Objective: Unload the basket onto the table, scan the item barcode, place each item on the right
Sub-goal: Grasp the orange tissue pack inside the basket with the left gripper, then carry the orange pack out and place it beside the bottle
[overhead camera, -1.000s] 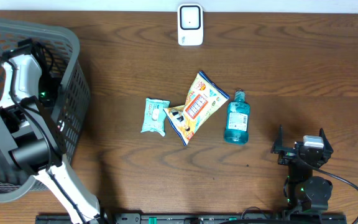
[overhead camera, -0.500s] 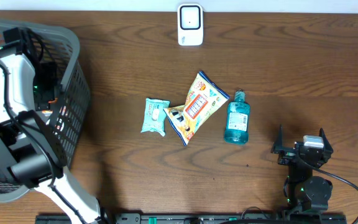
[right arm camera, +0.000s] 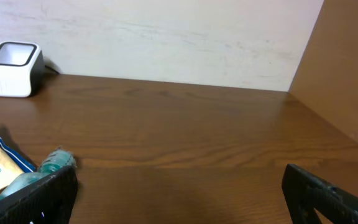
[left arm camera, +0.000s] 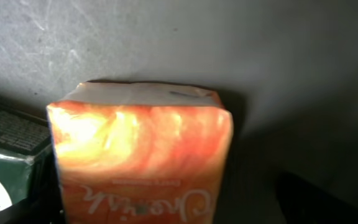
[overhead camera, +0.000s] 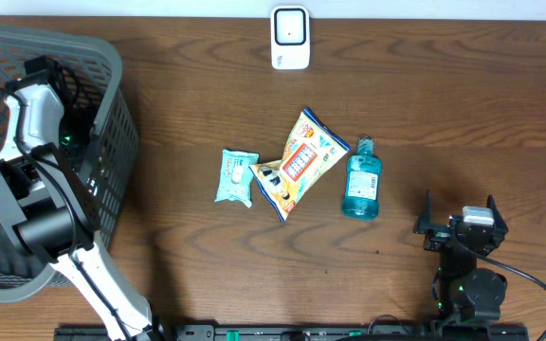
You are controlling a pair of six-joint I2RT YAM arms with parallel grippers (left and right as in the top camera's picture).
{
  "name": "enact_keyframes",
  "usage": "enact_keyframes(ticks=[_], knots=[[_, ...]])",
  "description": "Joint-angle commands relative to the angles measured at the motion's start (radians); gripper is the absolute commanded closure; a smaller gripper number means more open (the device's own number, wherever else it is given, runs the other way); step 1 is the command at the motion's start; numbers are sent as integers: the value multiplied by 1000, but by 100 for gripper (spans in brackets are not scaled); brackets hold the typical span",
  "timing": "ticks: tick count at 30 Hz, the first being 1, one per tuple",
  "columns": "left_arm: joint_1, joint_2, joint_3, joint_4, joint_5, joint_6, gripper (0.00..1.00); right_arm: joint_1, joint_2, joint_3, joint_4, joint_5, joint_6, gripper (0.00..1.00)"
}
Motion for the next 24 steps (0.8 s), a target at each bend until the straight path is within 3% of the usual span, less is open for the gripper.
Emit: enact_keyframes(ticks=[1,3,4,5,8,10,13,17,24], knots=[[-5,51,-9,6,15,-5,3,0,-6,-3,-2,-6,-7,1],[-5,51,-9,6,13,-4,6,-1,-6,-3,-2,-5,-7,1],[-5,51,-9,5,13,-4,12,-1,-6,-3,-2,-6,-7,1],[-5,51,-10,5,13,-4,20,-1,-6,-3,-2,-5,-7,1],[-5,51,-10,-5,13,10,55,-1,-6,-3,-2,-5,-7,1],[-5,49,-10,-13,13,11,64,-1,-6,-3,-2,-5,-7,1],[10,30,-9,-15,14,49,71,-1,-6,-3,-2,-5,-7,1],[42,-46,0,-26,14,122,72,-1,-6,-3,-2,-6,-7,1],[104,-344,0,-59,16,205,72,-1,-6,-3,-2,-6,-7,1]])
